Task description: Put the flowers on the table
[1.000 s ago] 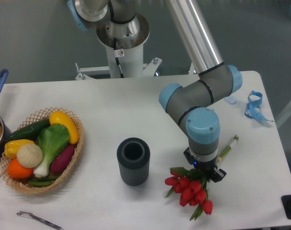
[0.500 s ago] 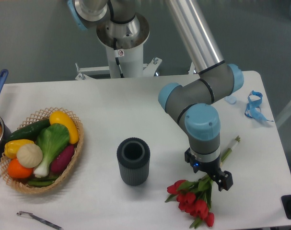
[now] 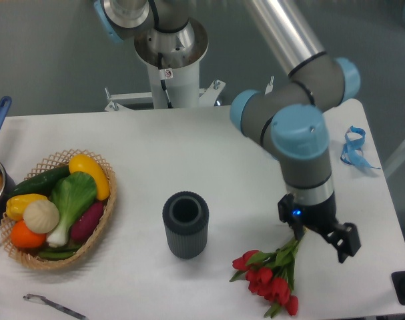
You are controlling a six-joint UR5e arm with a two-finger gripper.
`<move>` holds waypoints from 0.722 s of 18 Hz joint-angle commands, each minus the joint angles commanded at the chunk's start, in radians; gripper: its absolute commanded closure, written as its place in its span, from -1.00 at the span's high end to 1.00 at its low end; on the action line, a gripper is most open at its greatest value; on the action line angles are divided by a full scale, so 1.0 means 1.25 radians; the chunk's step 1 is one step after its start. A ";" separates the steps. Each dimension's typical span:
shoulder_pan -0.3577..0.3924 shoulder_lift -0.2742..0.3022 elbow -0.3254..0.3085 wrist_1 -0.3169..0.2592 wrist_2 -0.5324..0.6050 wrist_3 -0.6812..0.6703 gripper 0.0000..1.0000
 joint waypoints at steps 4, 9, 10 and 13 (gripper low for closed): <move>0.052 0.049 -0.007 -0.091 -0.048 0.078 1.00; 0.137 0.095 -0.017 -0.197 -0.132 0.300 1.00; 0.156 0.097 -0.017 -0.211 -0.158 0.335 1.00; 0.196 0.126 -0.018 -0.287 -0.171 0.428 1.00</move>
